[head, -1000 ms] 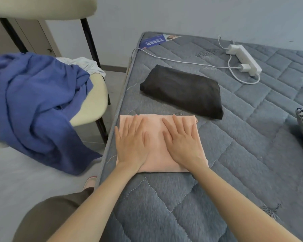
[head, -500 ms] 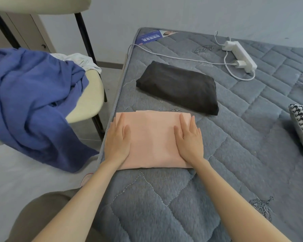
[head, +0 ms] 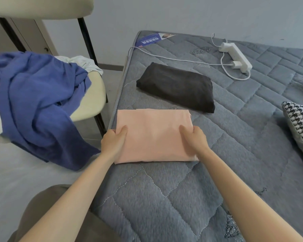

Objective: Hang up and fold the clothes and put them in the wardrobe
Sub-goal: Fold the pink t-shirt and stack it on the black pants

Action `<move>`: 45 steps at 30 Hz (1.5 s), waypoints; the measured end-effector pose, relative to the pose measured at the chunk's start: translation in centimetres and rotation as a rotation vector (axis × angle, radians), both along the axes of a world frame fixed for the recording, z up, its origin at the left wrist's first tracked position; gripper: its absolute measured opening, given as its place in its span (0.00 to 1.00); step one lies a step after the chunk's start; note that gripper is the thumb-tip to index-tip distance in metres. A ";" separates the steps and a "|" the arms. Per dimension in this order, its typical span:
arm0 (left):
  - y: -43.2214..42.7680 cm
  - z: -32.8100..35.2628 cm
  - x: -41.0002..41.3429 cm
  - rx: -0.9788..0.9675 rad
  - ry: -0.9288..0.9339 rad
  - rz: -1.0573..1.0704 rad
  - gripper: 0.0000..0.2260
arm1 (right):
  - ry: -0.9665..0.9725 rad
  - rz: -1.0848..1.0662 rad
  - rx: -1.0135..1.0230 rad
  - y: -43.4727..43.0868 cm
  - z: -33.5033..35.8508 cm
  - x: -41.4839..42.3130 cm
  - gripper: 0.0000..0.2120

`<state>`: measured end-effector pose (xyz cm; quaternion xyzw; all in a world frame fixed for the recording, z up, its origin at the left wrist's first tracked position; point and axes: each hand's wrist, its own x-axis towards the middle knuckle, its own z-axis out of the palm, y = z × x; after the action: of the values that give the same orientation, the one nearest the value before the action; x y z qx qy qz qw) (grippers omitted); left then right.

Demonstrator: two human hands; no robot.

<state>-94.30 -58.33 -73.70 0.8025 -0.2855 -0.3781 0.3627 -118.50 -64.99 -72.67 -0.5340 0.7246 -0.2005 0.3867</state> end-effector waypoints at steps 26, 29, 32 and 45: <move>-22.3 13.5 -1.1 -0.274 -0.275 -0.226 0.25 | -0.079 -0.124 -0.226 -14.7 11.3 -4.4 0.26; -22.0 11.6 -1.2 -0.233 -0.501 -0.340 0.22 | 0.142 -0.004 -0.266 -15.0 9.6 -4.5 0.25; -22.3 11.4 -2.6 -0.262 -0.681 -0.503 0.20 | 0.305 0.136 -0.420 -15.8 9.2 -3.3 0.23; -29.2 6.7 -9.3 -0.077 -0.915 -0.958 0.22 | 0.434 0.380 -0.315 -21.8 4.0 1.9 0.23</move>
<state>-103.58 -87.51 -67.00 0.6529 -0.7493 -0.1081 0.0253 -116.61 -86.79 -68.66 -0.7434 0.6374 -0.1160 0.1664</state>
